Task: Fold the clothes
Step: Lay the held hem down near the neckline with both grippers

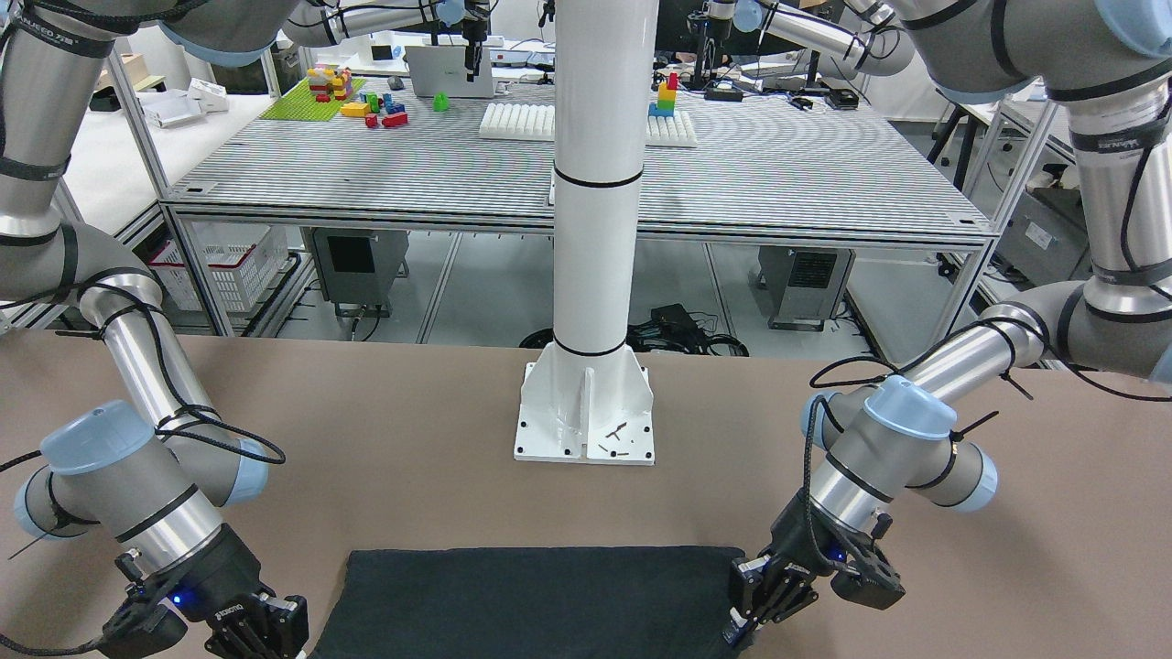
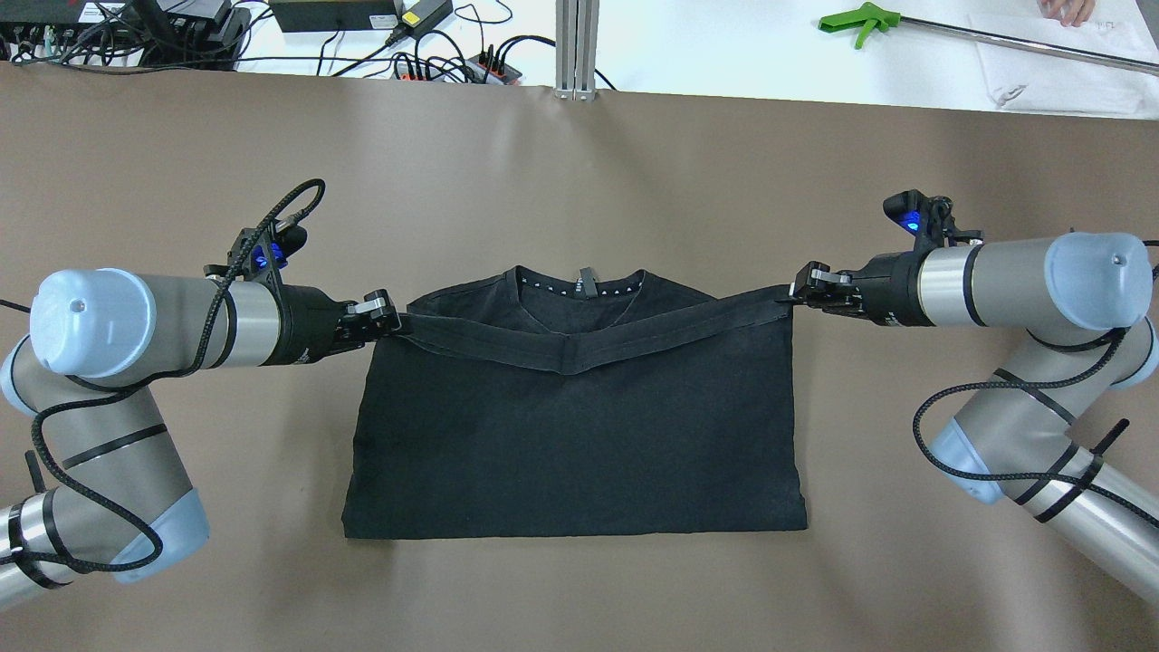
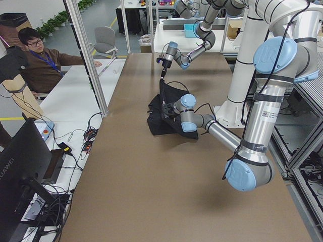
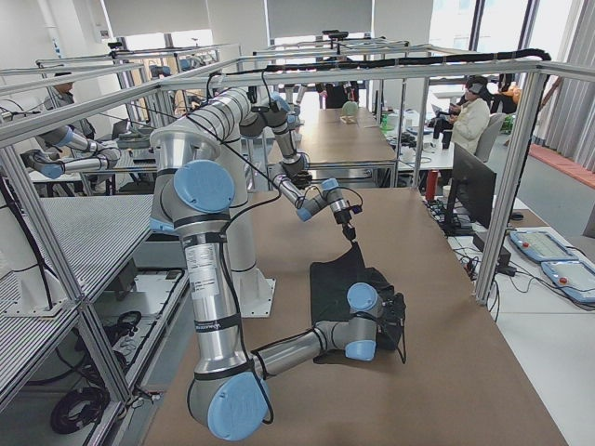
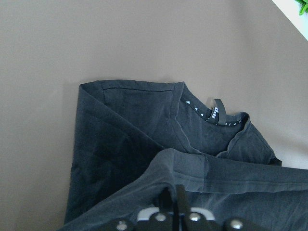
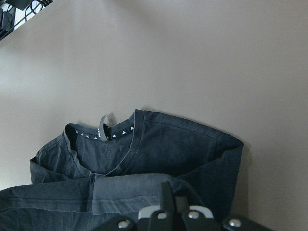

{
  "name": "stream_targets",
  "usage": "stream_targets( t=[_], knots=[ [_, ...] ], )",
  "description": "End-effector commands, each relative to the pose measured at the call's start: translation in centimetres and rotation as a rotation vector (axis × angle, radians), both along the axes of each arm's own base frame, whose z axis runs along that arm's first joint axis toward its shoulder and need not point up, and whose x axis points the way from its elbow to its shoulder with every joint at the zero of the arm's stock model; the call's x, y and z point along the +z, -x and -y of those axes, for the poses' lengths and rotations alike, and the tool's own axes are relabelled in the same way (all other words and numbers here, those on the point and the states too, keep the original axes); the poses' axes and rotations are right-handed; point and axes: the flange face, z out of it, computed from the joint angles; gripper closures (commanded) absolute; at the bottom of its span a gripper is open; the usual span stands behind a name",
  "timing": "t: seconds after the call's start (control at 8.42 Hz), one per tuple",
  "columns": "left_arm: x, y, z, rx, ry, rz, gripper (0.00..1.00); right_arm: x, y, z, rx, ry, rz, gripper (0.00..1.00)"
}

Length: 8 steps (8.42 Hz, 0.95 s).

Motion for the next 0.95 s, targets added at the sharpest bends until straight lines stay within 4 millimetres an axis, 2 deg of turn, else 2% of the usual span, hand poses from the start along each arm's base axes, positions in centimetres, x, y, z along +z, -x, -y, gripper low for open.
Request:
stream_targets(
  t=[0.0, 0.36, 0.59, 0.83],
  knots=[
    [0.2, -0.1, 0.2, 0.001, 0.005, 0.009, 1.0, 0.3, -0.2, 0.7, 0.01, 0.025, -0.034, 1.0],
    [0.6, 1.0, 1.1, -0.014, 0.005, 0.02, 1.0, 0.5, -2.5, 2.1, 0.054, 0.03, -0.039, 1.0],
    [0.7, 1.9, 1.9, -0.029, 0.006, 0.023, 1.0, 0.3, -2.6, 2.2, 0.057, 0.032, -0.04, 1.0],
    [0.8, 2.6, 2.9, -0.048, 0.017, 0.04, 1.0, -0.9, -3.0, 3.4, 0.074, 0.039, -0.045, 1.0]
  ],
)
